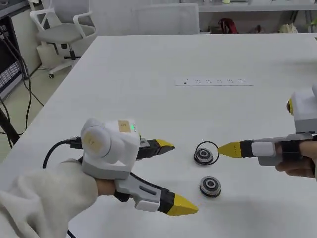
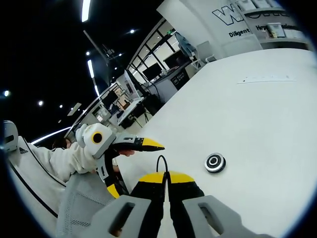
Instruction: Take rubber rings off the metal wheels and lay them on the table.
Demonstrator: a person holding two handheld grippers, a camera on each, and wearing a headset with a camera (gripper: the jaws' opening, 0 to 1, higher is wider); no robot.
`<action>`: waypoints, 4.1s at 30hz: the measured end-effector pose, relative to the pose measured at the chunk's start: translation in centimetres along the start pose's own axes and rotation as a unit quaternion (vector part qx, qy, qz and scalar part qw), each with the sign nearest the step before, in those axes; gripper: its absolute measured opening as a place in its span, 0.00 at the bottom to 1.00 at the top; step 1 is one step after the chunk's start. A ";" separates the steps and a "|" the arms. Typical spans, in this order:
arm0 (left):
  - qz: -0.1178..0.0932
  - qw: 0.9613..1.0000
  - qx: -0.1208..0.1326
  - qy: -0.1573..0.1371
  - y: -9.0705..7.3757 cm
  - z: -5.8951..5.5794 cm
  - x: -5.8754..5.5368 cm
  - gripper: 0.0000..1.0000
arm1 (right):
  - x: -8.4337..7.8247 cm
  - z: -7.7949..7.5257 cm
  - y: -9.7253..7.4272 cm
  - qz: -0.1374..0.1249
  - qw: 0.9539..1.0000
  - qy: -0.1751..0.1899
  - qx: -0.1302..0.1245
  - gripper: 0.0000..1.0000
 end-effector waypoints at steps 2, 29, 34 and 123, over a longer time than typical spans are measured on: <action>0.006 1.000 0.000 0.004 -0.4 -0.1 0.0 0.92 | 0.0 0.4 0.1 0.002 1.000 -0.003 0.003 0.00; 0.055 0.998 0.033 0.013 -6.5 -1.6 -2.1 1.00 | -1.5 4.3 3.7 0.025 0.998 -0.023 0.046 0.00; 0.044 0.998 0.045 0.007 -7.0 -1.6 -2.1 1.00 | -2.5 4.2 4.1 0.040 0.998 -0.022 0.040 0.00; 0.008 0.995 0.096 -0.010 -5.3 1.7 2.2 1.00 | -0.5 -2.0 1.5 0.018 0.991 -0.130 -0.017 0.11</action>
Point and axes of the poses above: the centre of the closed fingertips' face, and the gripper's own axes: y roughly forward along the fingers, z roughly to its left, x roughly out of its top, the point moved 8 cm from there along -y, roughly backward along the fingers, and after that the axes turned 13 degrees about -z, right-handed, at the moved point
